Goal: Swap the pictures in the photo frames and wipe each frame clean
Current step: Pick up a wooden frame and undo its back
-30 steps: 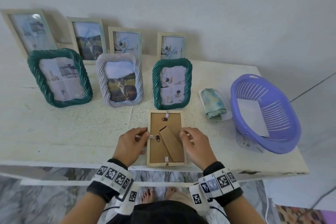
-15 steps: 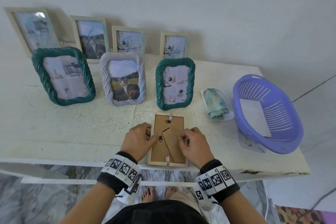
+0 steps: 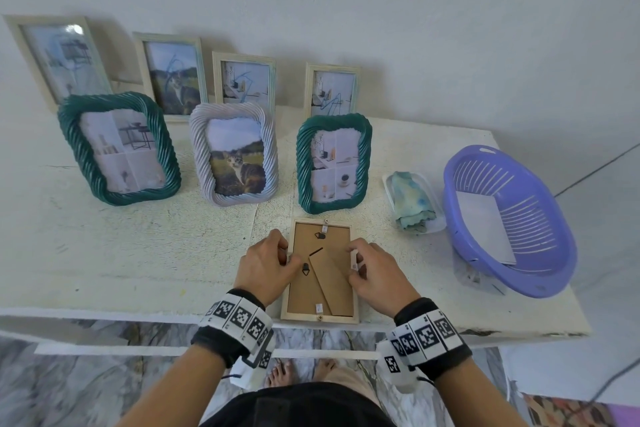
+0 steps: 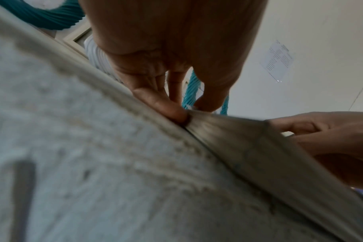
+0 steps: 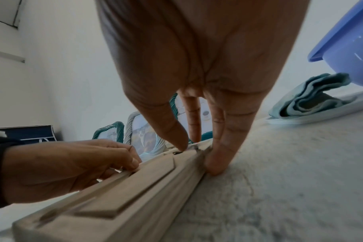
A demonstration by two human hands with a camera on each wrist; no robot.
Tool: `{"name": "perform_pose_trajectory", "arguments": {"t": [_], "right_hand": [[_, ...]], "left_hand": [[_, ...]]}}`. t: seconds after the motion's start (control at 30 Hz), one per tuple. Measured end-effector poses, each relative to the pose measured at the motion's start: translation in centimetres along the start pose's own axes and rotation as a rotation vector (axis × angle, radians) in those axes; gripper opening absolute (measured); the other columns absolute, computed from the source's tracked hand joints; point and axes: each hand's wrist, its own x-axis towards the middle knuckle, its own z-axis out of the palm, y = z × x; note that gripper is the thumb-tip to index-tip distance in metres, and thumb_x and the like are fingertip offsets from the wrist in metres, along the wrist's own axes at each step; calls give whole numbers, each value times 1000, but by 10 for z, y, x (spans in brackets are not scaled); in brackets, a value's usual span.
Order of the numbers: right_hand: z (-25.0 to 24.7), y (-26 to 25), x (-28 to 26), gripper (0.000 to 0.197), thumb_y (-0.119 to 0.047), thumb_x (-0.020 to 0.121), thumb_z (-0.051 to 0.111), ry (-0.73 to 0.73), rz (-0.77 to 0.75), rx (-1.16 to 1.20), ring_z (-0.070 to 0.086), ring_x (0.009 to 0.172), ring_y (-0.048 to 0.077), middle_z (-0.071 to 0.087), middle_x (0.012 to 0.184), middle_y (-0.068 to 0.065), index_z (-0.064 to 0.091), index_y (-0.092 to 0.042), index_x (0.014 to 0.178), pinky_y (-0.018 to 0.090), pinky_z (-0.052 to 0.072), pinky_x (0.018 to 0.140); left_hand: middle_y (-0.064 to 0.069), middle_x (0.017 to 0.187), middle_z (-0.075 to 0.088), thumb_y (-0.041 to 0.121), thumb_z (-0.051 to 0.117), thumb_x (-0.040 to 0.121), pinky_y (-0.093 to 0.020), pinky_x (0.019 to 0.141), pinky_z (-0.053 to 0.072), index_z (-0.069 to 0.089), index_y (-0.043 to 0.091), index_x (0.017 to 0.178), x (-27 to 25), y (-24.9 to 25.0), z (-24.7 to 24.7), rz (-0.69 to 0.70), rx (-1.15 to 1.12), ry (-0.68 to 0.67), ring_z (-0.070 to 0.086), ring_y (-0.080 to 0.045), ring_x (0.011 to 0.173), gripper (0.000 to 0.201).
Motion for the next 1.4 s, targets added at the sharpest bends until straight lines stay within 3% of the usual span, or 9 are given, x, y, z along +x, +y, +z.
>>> {"name": "perform_pose_trajectory", "arguments": {"t": [0.27, 0.4, 0.5, 0.73, 0.87, 1.0, 1.1, 1.27, 1.4], "right_hand": [[-12, -16, 35, 28, -31, 95, 50, 167, -21, -210, 55, 87, 19, 55, 108, 3, 54, -17, 118, 30, 48, 72], [-13, -18, 64, 32, -19, 93, 53, 98, -94, -258, 55, 101, 24, 55, 115, 6, 56, -17, 125, 36, 50, 83], [-13, -16, 78, 30, -24, 92, 56, 30, -133, -330, 56, 103, 27, 59, 112, 7, 59, -18, 121, 37, 49, 83], [-13, -16, 87, 26, -42, 92, 57, 53, -241, -418, 59, 87, 22, 63, 95, 3, 61, -18, 99, 30, 41, 68], [-8, -17, 91, 29, -44, 94, 53, 72, -224, -449, 58, 74, 23, 59, 79, 3, 47, -21, 78, 31, 37, 59], [-8, -19, 92, 32, -45, 94, 52, 69, -184, -473, 52, 69, 20, 54, 76, 1, 44, -21, 75, 30, 32, 58], [-11, -20, 86, 31, -44, 93, 52, 64, -141, -452, 57, 74, 22, 55, 77, 1, 52, -16, 80, 31, 36, 58], [-11, -30, 38, 37, -47, 94, 48, 29, -186, -323, 49, 95, 17, 48, 108, 2, 53, -19, 119, 27, 48, 76], [7, -35, -17, 29, -48, 96, 42, -59, -269, -297, 41, 88, 11, 45, 97, -6, 53, -21, 95, 22, 38, 71]], "left_hand": [[12, 78, 63, 34, 65, 89, -29, 70, 50, 59, 22, 92, -3, -13, 0, 0, -118, 8, 59, -6, 73, 14], [13, 77, 63, 34, 65, 89, -26, 67, 49, 59, 21, 92, -3, -15, 0, 22, -117, 21, 59, -3, 71, 14], [12, 77, 63, 33, 66, 89, -26, 66, 49, 59, 21, 92, -3, -16, 1, 29, -115, 24, 58, -3, 69, 14], [14, 74, 62, 32, 68, 87, -23, 63, 45, 56, 24, 88, -1, -20, -3, 60, -97, -23, 56, 1, 66, 14], [14, 70, 60, 31, 68, 87, -19, 60, 44, 56, 24, 87, -1, -20, -4, 69, -99, -26, 55, 0, 63, 14], [13, 71, 62, 30, 70, 86, -17, 60, 43, 57, 23, 87, -1, -20, -3, 73, -111, -15, 56, 0, 63, 14], [14, 71, 63, 30, 72, 84, -18, 62, 45, 60, 23, 88, -1, -21, -3, 52, -138, -7, 58, -1, 64, 15], [14, 71, 64, 30, 74, 82, -21, 65, 48, 62, 23, 90, 0, -21, -3, 17, -170, 0, 58, 2, 65, 16], [13, 71, 65, 29, 74, 81, -27, 69, 53, 63, 22, 90, 2, -22, -3, 14, -174, 0, 58, 1, 62, 15]]}}
